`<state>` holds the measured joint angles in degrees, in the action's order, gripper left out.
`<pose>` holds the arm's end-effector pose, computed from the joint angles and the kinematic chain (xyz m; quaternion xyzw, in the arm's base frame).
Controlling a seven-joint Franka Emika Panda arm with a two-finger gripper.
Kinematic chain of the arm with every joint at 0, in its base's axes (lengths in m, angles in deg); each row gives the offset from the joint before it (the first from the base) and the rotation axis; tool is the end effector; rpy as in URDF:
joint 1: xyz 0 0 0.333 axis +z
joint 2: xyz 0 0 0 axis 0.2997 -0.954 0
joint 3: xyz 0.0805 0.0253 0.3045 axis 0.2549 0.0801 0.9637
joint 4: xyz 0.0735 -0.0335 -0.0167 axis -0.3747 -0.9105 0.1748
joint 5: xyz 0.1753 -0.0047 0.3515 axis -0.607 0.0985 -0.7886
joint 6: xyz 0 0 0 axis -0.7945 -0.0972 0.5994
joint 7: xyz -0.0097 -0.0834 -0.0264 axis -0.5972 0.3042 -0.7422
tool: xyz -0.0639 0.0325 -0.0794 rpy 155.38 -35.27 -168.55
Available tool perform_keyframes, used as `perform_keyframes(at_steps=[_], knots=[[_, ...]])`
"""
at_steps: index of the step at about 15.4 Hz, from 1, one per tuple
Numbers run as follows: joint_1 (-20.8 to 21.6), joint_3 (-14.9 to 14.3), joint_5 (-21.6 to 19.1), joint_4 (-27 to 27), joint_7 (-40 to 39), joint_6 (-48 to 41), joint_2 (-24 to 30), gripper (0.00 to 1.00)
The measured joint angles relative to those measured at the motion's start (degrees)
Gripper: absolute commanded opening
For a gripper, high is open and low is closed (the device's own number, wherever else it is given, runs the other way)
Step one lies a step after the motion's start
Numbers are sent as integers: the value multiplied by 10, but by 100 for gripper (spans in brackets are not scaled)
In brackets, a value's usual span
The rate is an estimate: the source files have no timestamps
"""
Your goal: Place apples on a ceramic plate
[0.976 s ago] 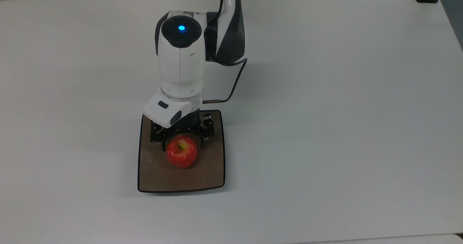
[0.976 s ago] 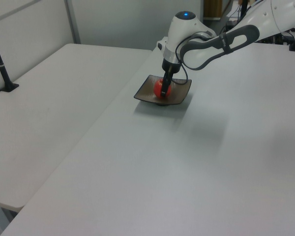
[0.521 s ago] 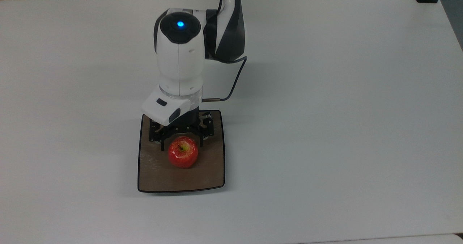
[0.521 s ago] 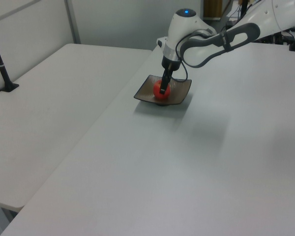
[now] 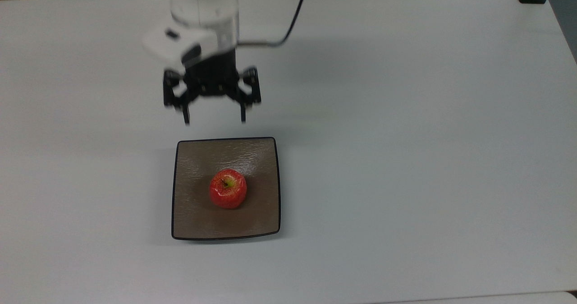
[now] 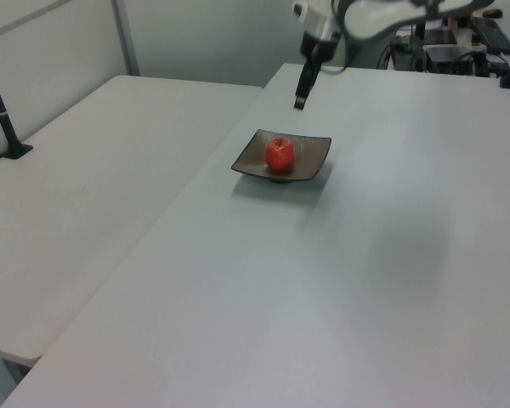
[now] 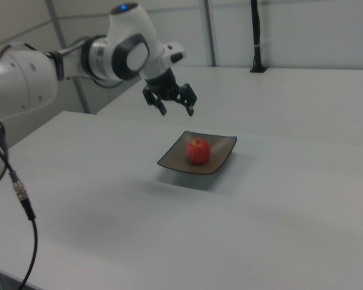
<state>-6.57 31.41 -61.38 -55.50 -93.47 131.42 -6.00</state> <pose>0.6995 0.0375 0.5250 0.9844 0.0838 0.1520 0.0304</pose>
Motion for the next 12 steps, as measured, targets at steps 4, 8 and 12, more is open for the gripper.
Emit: perform_keyframes(at_steps=[4,8,12], knots=[[-12,1,-7,-7,68,-137,103,100],[-18,4,-9,-18,128,-231,171,100],[-23,42,-9,-44,161,-295,212,100]])
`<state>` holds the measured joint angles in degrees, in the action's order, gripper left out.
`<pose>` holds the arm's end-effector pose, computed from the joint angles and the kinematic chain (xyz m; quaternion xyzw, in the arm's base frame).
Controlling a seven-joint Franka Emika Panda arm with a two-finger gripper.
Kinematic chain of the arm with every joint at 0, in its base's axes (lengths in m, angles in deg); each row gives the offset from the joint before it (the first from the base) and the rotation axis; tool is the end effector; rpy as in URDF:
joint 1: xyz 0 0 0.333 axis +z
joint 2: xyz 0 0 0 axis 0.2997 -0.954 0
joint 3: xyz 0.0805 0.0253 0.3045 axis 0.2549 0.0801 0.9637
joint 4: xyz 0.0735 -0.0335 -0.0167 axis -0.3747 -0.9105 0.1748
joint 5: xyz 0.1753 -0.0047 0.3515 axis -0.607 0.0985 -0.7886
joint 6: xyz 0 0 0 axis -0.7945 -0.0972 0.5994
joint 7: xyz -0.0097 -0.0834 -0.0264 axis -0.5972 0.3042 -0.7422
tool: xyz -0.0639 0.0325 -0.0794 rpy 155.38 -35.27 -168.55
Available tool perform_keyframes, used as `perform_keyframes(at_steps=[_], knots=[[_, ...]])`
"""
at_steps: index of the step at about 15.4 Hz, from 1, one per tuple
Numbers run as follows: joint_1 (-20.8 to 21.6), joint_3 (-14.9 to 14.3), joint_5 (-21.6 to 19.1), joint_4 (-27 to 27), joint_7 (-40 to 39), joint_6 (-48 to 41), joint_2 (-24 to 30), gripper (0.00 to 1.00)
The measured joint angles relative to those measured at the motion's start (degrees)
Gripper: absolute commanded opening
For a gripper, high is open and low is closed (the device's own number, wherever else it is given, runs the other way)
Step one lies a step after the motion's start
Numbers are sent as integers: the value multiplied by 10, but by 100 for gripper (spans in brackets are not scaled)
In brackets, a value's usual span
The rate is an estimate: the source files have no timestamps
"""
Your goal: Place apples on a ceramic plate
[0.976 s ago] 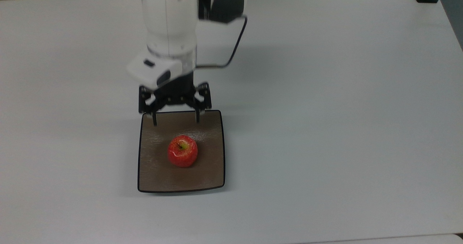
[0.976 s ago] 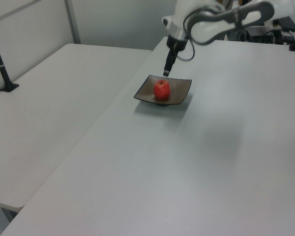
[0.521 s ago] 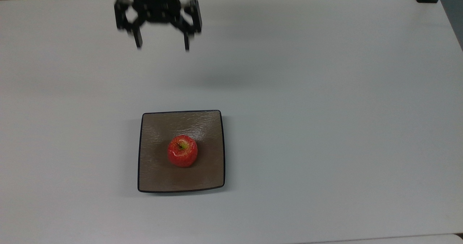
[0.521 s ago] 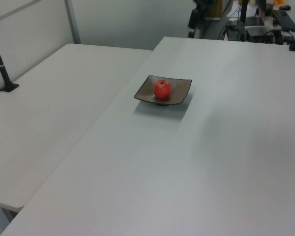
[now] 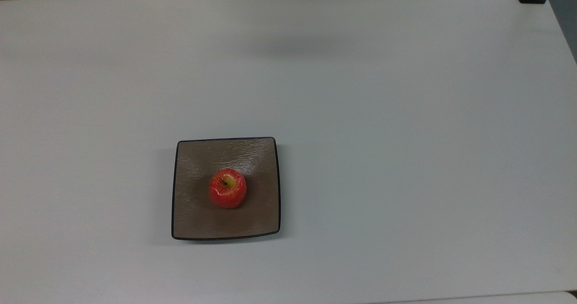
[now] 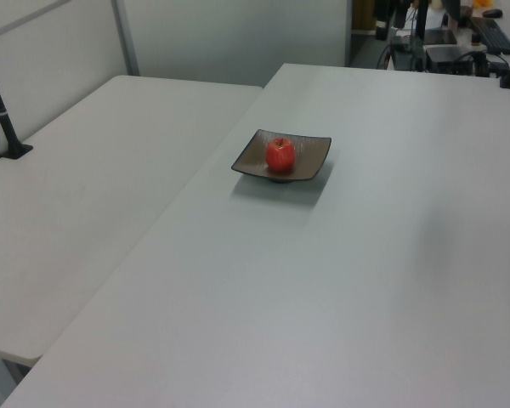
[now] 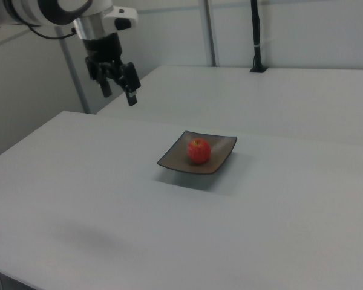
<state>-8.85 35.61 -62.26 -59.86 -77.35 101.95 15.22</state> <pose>0.5550 0.0357 0.6644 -0.9980 0.0462 -0.0398 0.0186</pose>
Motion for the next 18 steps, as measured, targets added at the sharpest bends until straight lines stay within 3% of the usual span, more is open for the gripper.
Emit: perform_keyframes(at_steps=[4,7,12,18], knots=[[-19,45,0,-38,8,-2,30,100],[-21,47,0,-49,3,0,33,100],[-26,46,0,-63,-77,47,30,100],[-32,45,0,-65,-85,56,26,100]])
